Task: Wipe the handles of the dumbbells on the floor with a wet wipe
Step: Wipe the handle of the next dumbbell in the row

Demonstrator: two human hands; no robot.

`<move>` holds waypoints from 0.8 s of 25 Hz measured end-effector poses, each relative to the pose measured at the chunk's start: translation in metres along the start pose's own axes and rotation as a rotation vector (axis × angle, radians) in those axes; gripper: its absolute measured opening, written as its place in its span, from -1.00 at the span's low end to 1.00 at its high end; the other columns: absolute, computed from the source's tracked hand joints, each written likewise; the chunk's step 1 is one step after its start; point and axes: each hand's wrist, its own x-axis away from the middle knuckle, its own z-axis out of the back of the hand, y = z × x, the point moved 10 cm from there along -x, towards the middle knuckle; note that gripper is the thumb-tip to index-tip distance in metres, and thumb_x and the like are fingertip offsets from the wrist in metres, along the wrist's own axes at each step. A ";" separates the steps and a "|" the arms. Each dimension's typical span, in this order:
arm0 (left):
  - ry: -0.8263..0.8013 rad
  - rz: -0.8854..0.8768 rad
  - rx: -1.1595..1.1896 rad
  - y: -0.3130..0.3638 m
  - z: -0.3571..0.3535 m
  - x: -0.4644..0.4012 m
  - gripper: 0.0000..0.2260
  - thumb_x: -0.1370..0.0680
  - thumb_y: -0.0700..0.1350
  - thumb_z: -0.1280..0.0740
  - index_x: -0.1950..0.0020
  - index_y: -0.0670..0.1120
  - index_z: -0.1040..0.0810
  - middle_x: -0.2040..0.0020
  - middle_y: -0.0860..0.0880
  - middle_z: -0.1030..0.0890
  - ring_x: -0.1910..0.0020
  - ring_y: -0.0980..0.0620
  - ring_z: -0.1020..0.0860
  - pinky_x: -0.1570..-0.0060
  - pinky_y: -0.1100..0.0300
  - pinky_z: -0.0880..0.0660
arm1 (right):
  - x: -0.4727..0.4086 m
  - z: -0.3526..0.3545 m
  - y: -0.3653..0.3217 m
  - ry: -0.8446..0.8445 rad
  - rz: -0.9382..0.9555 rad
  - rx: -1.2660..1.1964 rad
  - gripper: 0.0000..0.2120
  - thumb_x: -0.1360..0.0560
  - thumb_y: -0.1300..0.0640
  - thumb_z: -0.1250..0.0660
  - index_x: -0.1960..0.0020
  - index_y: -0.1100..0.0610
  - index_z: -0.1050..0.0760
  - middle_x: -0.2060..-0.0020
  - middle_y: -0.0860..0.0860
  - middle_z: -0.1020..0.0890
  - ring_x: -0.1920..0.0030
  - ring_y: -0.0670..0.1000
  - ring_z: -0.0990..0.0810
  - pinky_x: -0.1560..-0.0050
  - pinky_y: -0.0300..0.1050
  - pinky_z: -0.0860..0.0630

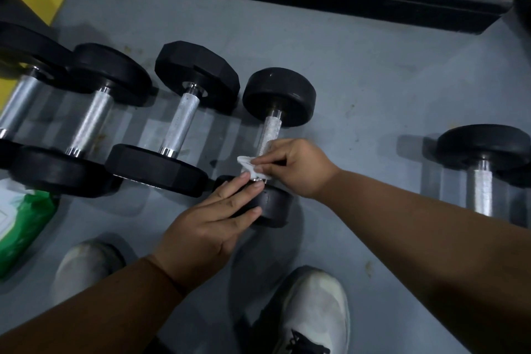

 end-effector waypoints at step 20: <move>0.008 0.119 0.036 -0.020 0.019 0.010 -0.77 -0.51 -0.35 -0.37 -0.13 -0.21 -0.67 -0.38 -0.14 -0.49 -0.44 -0.10 -0.40 -0.31 -0.04 -0.47 | -0.006 -0.001 0.013 0.187 -0.166 -0.281 -0.87 -0.53 0.18 -0.48 -0.07 0.06 -0.73 0.17 -0.20 -0.70 0.12 -0.27 -0.65 0.01 -0.36 -0.50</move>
